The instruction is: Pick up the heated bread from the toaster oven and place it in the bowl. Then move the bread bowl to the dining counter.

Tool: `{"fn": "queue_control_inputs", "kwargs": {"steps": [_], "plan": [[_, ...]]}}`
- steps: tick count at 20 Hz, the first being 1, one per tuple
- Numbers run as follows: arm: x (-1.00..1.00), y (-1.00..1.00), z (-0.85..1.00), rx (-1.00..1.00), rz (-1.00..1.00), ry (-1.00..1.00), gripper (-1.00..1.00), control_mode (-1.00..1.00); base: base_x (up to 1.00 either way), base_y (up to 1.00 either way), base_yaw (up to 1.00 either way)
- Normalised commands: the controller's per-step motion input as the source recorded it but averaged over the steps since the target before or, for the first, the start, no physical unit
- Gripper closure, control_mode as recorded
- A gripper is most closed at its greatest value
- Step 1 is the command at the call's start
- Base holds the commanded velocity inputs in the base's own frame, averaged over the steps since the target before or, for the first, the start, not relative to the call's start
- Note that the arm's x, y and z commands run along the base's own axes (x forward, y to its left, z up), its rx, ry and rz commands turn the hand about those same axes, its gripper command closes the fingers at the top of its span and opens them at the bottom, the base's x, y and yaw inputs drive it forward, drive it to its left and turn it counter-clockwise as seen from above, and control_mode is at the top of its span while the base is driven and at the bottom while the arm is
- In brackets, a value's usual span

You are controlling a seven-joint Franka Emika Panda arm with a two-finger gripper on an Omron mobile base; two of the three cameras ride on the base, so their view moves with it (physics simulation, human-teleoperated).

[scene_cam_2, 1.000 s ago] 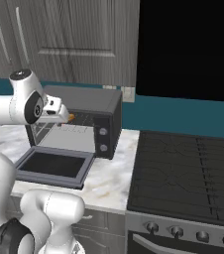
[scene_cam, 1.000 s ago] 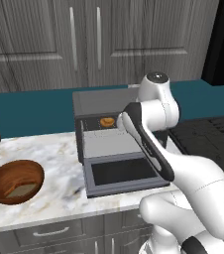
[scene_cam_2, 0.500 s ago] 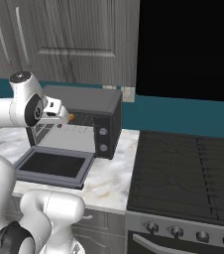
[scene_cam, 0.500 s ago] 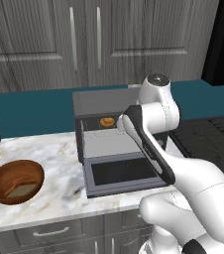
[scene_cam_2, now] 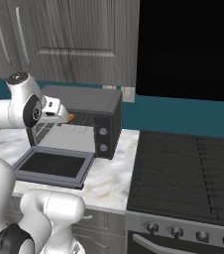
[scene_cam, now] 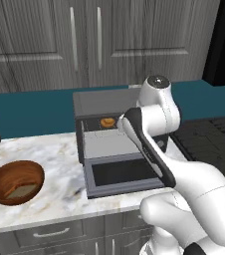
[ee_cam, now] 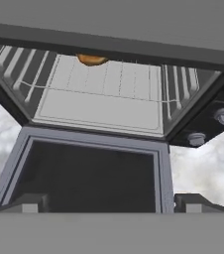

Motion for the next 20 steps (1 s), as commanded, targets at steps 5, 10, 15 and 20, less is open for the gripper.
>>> {"fn": "queue_control_inputs", "kwargs": {"steps": [5, 10, 15, 20], "plan": [[0.28, 0.05, -0.06, -0.08, 0.00, -0.16, -1.00, -1.00, 0.00, 0.00, 0.00], [0.41, 0.17, -0.18, -0.06, -0.01, -0.07, -1.00, -1.00, 0.00, 0.00, 0.00], [0.27, 0.27, -0.24, 0.00, 0.00, -0.04, -1.00, -1.00, 0.00, 0.00, 0.00], [0.28, 0.34, -0.30, -0.04, 0.00, -0.04, -1.00, -1.00, 0.00, 0.00, 0.00]]}}
